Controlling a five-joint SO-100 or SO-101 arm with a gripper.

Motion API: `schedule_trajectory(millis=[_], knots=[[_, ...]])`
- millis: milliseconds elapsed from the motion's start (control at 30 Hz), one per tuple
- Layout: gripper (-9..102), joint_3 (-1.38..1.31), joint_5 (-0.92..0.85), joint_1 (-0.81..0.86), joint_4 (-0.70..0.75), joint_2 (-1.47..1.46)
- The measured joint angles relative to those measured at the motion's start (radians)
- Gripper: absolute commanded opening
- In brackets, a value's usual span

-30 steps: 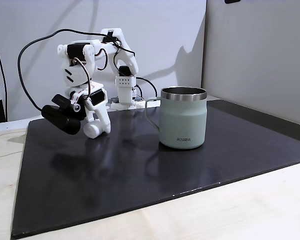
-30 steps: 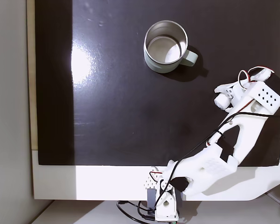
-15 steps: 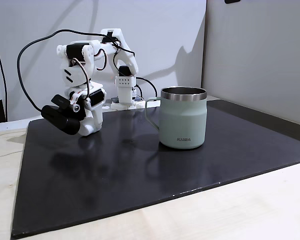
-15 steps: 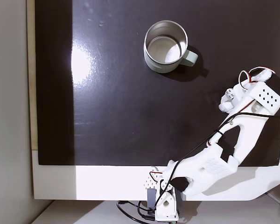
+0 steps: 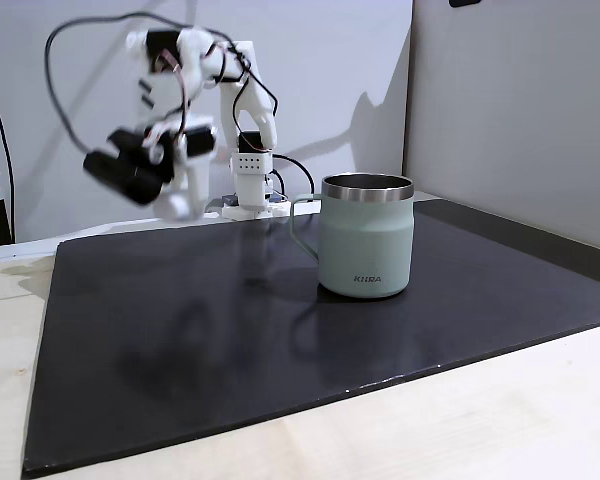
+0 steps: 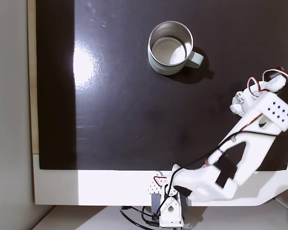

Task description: Grasp a gauze and put it in the cup.

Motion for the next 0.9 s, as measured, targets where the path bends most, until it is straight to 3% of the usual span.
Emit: schedule_trajectory(millis=[467,900], knots=[[0,-0.091,0.025,-0.094,0.005,0.244],[0,-0.252,0.368,-0.374,0.005,0.238]])
